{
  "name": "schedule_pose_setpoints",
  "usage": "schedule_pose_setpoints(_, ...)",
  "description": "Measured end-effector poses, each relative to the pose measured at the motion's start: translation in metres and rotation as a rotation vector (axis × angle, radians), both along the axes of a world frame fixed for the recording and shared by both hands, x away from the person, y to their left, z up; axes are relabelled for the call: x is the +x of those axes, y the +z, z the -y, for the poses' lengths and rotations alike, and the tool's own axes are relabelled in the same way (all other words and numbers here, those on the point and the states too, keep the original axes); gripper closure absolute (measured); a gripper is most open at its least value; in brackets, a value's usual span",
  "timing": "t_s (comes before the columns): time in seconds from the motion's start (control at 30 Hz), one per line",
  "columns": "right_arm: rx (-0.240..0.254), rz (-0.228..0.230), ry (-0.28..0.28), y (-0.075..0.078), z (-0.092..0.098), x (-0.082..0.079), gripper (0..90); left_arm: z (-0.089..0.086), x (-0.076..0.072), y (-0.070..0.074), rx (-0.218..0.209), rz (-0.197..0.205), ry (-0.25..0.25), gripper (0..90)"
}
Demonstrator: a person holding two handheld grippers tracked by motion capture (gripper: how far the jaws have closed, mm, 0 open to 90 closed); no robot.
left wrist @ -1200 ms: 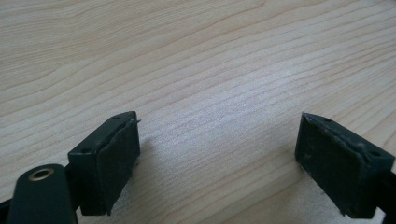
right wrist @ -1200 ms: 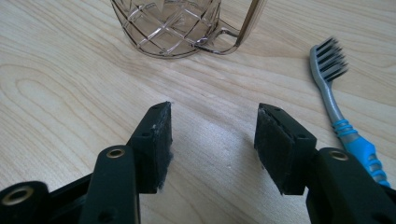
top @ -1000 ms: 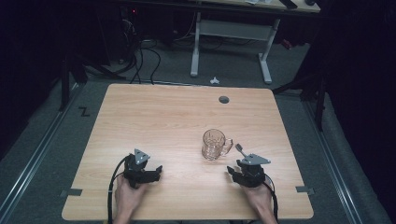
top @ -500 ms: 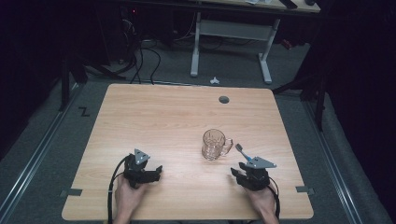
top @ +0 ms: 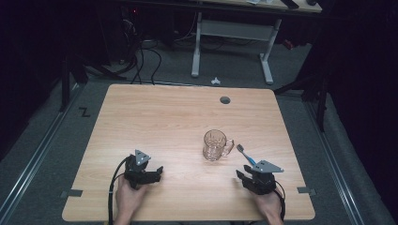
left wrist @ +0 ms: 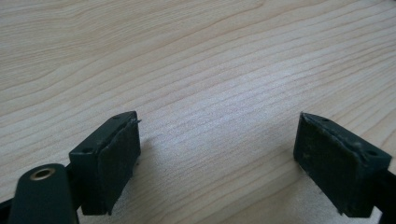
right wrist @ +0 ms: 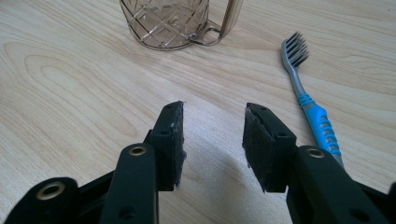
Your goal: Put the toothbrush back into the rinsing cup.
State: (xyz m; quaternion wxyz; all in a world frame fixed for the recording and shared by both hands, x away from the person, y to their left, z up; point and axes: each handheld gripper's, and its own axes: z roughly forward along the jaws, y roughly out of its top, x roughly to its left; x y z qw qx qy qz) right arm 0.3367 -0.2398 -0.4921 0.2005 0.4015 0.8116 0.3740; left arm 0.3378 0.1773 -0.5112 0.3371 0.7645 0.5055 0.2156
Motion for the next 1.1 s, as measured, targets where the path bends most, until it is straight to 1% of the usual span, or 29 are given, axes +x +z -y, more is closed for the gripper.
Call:
schedule_pose_setpoints(0.23,0.001,-0.001,-0.005,0.000,0.004,-0.001,60.2,0.000,0.000,0.000,0.000,0.000,0.000,15.2)
schedule_pose_setpoints(0.3,0.008,-0.004,-0.007,0.001,0.005,-0.001,60.3,0.000,0.000,0.000,0.000,0.000,0.001,15.3)
schedule_pose_setpoints(0.37,0.000,0.002,-0.008,0.003,0.006,-0.002,60.5,0.000,0.000,0.000,0.000,0.000,0.001,15.3)
schedule_pose_setpoints(0.6,-0.004,-0.005,-0.026,0.004,0.013,-0.002,61.3,0.000,0.000,0.000,0.000,0.000,0.001,15.3)
schedule_pose_setpoints(0.7,-0.007,0.000,-0.028,0.005,0.015,-0.001,61.5,0.000,0.000,0.000,0.000,0.000,0.001,15.3)
schedule_pose_setpoints(0.83,0.000,-0.004,-0.042,0.006,0.018,0.000,61.8,0.000,0.000,0.000,0.000,0.000,0.002,15.3)
schedule_pose_setpoints(1.0,-0.010,0.004,-0.042,0.007,0.019,0.000,61.8,0.000,0.000,0.000,0.000,0.000,0.002,15.3)
schedule_pose_setpoints(1.03,-0.014,0.003,-0.044,0.007,0.020,0.001,61.9,0.000,0.000,0.000,0.000,0.000,0.002,15.3)
schedule_pose_setpoints(1.07,-0.029,0.009,-0.044,0.007,0.020,0.001,61.9,0.000,0.000,0.000,0.000,0.000,0.002,15.3)
schedule_pose_setpoints(1.1,-0.029,0.009,-0.044,0.007,0.020,0.001,61.9,0.000,0.000,0.000,0.000,0.000,0.002,15.3)
